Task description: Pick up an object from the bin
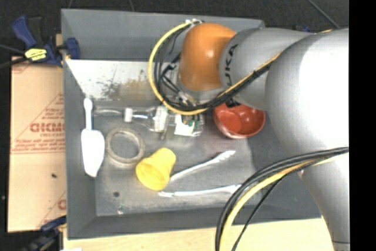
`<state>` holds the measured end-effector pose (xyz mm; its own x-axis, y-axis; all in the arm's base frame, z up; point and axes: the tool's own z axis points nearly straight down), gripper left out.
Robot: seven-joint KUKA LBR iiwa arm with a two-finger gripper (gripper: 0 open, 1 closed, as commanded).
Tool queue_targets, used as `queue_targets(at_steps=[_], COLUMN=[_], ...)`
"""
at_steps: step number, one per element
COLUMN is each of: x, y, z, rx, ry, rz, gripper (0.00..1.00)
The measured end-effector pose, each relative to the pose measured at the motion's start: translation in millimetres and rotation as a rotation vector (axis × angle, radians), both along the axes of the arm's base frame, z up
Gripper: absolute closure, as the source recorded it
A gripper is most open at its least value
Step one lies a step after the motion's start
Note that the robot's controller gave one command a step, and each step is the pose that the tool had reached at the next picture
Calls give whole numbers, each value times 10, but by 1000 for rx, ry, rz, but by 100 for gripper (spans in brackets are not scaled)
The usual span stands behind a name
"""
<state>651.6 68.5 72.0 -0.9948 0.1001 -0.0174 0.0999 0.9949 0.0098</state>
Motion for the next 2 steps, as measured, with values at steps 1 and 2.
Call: queue_targets(at_steps=[1,2], x=[0,-20], y=[0,-3], z=[0,118], rx=[0,0], ry=[0,5], rz=[0,-1], gripper=[100,100])
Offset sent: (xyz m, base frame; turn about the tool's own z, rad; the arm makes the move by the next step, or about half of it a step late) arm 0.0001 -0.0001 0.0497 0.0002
